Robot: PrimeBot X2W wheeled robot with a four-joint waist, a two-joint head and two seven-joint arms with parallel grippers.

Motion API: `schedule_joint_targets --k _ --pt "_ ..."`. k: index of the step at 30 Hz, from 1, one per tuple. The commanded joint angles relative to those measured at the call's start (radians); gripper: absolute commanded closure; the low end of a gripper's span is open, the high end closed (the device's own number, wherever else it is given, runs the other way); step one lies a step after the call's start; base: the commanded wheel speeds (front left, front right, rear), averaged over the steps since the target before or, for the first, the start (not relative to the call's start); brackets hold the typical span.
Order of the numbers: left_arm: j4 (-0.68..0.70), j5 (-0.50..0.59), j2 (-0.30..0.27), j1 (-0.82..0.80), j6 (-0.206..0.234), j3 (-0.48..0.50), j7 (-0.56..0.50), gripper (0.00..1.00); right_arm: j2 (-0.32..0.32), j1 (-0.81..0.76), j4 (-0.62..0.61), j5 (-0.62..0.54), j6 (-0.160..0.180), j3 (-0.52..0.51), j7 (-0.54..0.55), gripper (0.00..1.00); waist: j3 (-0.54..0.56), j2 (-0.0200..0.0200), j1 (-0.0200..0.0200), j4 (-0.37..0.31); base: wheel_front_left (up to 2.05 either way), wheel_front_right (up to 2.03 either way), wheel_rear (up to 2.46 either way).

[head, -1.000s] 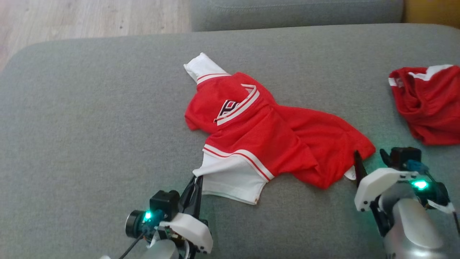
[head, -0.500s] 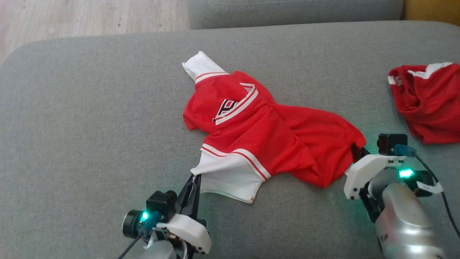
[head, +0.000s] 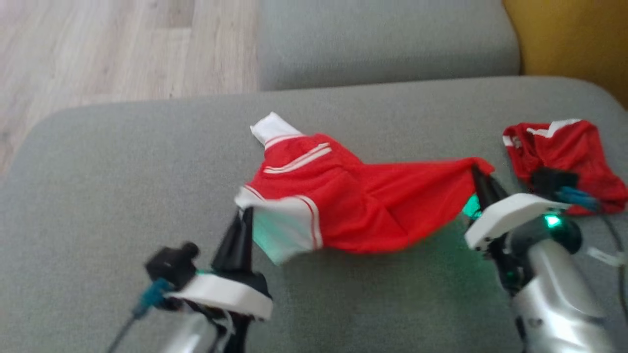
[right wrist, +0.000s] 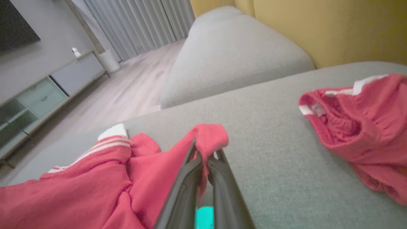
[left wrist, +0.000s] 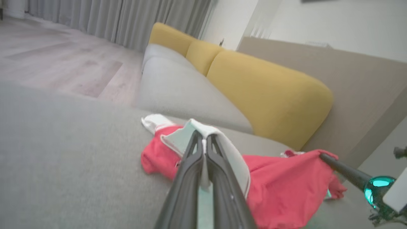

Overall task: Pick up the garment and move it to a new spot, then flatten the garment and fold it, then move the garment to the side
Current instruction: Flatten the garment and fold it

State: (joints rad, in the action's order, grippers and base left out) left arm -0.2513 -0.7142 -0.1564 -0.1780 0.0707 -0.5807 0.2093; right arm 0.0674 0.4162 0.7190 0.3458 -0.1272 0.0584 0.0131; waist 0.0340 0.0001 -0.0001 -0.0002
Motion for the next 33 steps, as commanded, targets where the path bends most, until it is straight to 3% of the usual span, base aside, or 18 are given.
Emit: schedule_joint_targets --k 1,6,10,16,22,27,33 --pt "0.105 -0.017 -0.035 -0.038 0.003 0.061 -0.01 1.0 0.029 -0.004 -0.115 0.06 -0.003 0.028 0.023 1.0 0.033 -0.0001 0.0001 -0.001 0.0 0.0 0.0" --pt "0.33 -0.048 -0.108 -0.048 0.032 0.134 -0.058 1.0 0.069 -0.093 -0.395 0.186 -0.003 0.002 0.113 1.0 0.07 -0.0001 0.0001 0.0 0.0 0.0 0.0" --pt "0.507 -0.052 -0.17 -0.081 0.064 0.193 -0.107 1.0 0.06 -0.157 -0.63 0.246 -0.003 -0.046 0.198 1.0 0.089 -0.0001 0.0001 -0.003 0.0 0.0 0.0" --pt "0.716 -0.027 -0.252 -0.176 0.095 0.236 -0.209 1.0 0.02 -0.215 -0.954 0.265 -0.003 -0.125 0.321 1.0 0.099 -0.0001 0.0001 -0.012 0.0 0.0 0.0" --pt "0.805 -0.013 -0.299 -0.282 0.105 0.253 -0.298 1.0 -0.004 -0.221 -1.144 0.259 -0.003 -0.168 0.399 1.0 0.093 -0.0001 0.0001 -0.021 0.0 0.0 0.0" --pt "0.799 -0.026 -0.32 -0.361 0.11 0.263 -0.366 1.0 -0.014 -0.218 -1.216 0.235 -0.003 -0.212 0.456 1.0 0.06 -0.0001 0.0001 -0.027 0.0 0.0 0.0" --pt "0.636 -0.046 -0.332 -0.429 0.075 0.263 -0.389 1.0 -0.017 -0.157 -1.1 0.199 -0.003 -0.217 0.45 1.0 -0.016 -0.0001 0.0001 -0.03 0.0 0.0 0.0"
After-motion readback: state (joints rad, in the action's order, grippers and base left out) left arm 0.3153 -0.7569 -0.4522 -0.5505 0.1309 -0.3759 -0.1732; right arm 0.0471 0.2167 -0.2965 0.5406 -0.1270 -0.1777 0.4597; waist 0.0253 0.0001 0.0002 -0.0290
